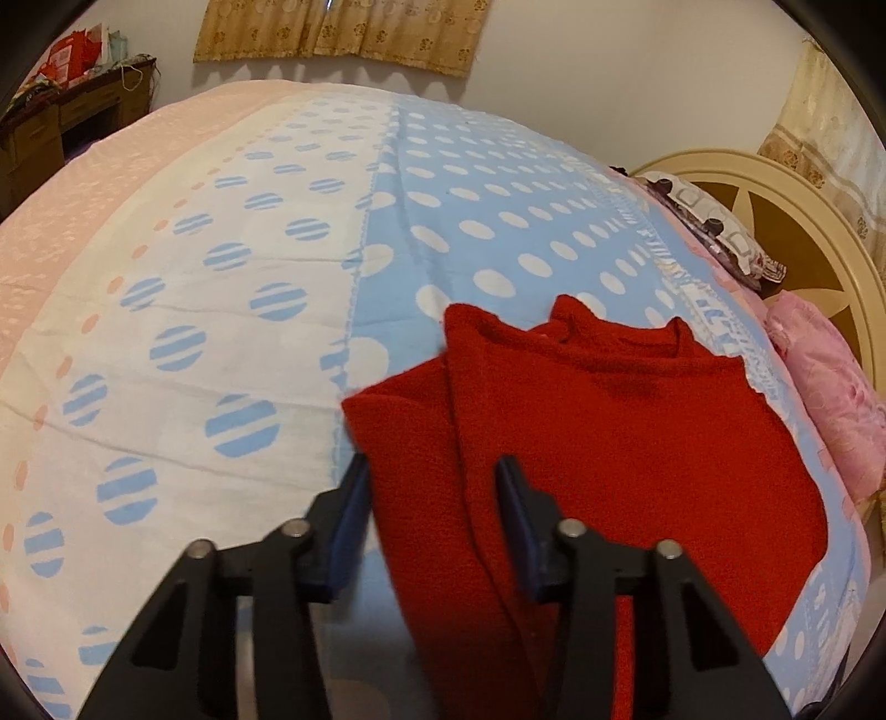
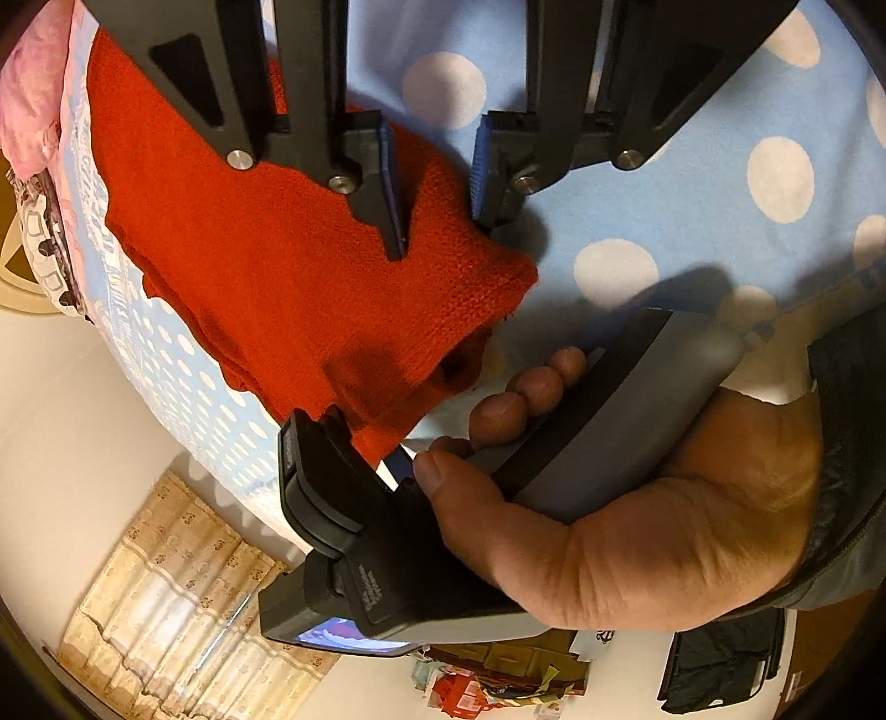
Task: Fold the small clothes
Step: 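Grasp the folded sweater edge with the left gripper while the right gripper grasps beside it, then lift the held edge with both grippers and fold the sweater over itself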
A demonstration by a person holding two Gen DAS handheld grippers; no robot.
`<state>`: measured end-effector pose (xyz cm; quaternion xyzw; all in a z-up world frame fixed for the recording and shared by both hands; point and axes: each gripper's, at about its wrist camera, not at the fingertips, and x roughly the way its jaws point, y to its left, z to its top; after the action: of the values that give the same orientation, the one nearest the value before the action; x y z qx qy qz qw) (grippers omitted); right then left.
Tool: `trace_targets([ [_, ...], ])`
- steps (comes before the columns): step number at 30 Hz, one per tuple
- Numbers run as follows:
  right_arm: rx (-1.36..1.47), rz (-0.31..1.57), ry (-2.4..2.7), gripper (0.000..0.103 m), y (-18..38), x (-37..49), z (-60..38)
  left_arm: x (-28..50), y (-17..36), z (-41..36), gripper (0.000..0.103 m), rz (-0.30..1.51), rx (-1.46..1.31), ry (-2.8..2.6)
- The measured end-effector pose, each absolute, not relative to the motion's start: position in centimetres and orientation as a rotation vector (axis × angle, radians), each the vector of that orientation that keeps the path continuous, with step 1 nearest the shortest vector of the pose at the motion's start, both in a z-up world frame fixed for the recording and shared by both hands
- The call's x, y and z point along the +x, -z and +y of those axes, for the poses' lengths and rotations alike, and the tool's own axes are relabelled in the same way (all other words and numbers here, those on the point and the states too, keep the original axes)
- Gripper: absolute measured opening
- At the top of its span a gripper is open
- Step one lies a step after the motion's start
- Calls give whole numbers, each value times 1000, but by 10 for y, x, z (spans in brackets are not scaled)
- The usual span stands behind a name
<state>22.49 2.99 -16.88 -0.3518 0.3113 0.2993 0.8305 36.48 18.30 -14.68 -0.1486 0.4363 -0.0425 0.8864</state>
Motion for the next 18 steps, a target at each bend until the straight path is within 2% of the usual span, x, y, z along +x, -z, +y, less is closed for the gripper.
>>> trace_targets([
  [4,-750,659,-633,20,170,223,31,364,148,180,34,894,-320,103],
  [7,-721,666,-635,15,167,223,28,365,147,181,22,899,-340,130],
  [18,-544,677,-663,12,146,238,3,369,143,191,18,917,-450,134],
])
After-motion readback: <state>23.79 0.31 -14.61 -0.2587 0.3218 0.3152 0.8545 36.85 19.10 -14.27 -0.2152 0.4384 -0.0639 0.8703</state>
